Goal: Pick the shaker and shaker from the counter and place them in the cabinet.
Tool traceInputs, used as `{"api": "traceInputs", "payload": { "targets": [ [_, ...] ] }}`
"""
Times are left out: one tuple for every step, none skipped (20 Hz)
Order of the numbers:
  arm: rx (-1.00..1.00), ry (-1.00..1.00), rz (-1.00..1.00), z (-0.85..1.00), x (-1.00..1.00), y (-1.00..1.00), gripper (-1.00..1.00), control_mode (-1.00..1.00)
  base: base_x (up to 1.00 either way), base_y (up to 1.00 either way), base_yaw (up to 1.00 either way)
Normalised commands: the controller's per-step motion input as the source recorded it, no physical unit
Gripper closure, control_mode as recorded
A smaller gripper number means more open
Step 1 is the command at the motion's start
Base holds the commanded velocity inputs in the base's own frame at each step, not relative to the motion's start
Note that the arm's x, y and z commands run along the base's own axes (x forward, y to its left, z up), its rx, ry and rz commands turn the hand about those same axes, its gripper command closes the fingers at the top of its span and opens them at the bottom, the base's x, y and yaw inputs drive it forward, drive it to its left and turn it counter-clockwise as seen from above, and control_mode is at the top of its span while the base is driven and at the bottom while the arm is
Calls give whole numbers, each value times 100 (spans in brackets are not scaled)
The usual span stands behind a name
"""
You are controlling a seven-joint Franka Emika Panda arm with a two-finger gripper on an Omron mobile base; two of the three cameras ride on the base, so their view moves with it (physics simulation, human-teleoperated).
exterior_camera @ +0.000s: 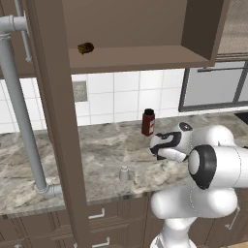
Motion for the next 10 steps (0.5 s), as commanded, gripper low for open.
{"api": "traceInputs", "payload": {
  "targets": [
    [0, 0, 0, -24, 34, 4, 100, -100, 0, 0, 0],
    [0, 0, 0, -23, 27, 2, 100, -100, 0, 0, 0],
    [0, 0, 0, -24, 19, 1, 100, -100, 0, 0, 0],
    [0, 0, 0, -26, 22, 0, 100, -100, 0, 0, 0],
    [0, 0, 0, -26, 11, 0, 100, -100, 0, 0, 0],
    [0, 0, 0, -23, 0, 6, 100, -100, 0, 0, 0],
    [0, -1, 1, -16, 0, 9, 100, -100, 0, 0, 0],
    [0, -1, 0, -9, 0, 8, 100, -100, 0, 0, 0],
    [0, -5, 0, 0, 0, 9, 100, -100, 0, 0, 0],
    [0, -10, 0, 4, 0, 13, 100, -100, 0, 0, 0]
  ]
}}
